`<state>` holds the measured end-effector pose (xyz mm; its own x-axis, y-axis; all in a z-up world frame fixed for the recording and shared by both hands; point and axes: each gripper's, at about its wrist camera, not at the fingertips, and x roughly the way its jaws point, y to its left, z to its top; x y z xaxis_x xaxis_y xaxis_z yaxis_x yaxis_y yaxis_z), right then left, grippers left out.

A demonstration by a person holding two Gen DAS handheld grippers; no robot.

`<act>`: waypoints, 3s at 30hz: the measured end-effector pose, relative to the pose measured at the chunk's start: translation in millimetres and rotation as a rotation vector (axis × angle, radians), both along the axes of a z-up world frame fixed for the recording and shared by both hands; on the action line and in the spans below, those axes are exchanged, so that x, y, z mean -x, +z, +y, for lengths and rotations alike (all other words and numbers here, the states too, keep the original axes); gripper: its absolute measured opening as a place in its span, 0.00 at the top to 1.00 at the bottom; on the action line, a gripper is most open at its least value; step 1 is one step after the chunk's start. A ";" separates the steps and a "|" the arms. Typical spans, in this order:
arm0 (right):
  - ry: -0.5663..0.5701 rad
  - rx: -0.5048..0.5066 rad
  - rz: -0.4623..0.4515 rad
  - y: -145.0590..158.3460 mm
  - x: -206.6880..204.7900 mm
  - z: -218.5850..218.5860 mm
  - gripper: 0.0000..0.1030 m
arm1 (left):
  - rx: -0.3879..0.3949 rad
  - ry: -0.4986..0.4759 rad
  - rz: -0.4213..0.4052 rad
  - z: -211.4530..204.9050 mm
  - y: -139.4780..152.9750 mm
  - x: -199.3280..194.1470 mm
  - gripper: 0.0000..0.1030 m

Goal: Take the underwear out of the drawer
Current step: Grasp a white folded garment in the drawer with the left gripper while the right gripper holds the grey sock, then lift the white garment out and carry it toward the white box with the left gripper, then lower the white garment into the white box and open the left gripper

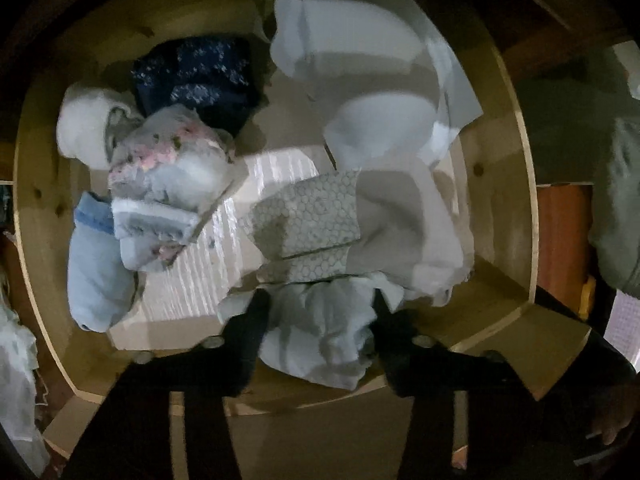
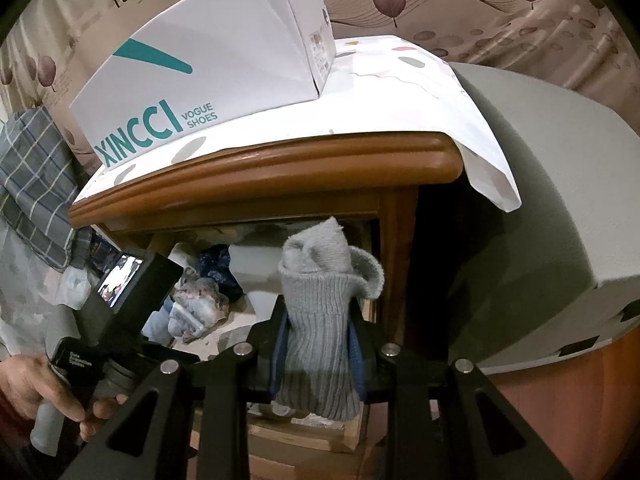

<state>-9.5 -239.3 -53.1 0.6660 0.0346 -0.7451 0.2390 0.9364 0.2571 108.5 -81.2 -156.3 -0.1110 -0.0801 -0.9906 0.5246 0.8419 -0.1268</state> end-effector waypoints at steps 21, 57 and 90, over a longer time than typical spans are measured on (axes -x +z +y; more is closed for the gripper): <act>0.010 0.042 0.051 -10.4 -7.5 7.7 0.75 | 0.096 0.056 -0.380 43.5 73.7 25.5 0.89; 0.052 0.061 0.085 -16.1 -13.0 14.2 0.75 | 0.332 0.004 -0.846 78.3 324.6 27.5 0.90; 0.023 0.050 0.094 -17.9 -18.7 9.9 0.75 | 0.161 0.070 -0.784 -2.6 290.2 -182.0 0.89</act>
<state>9.2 -229.4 -71.0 0.5928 0.0104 -0.8053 0.2385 0.9528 0.1879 290.4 -83.9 133.9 0.6228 -0.2098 -0.7538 0.4578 0.8789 0.1336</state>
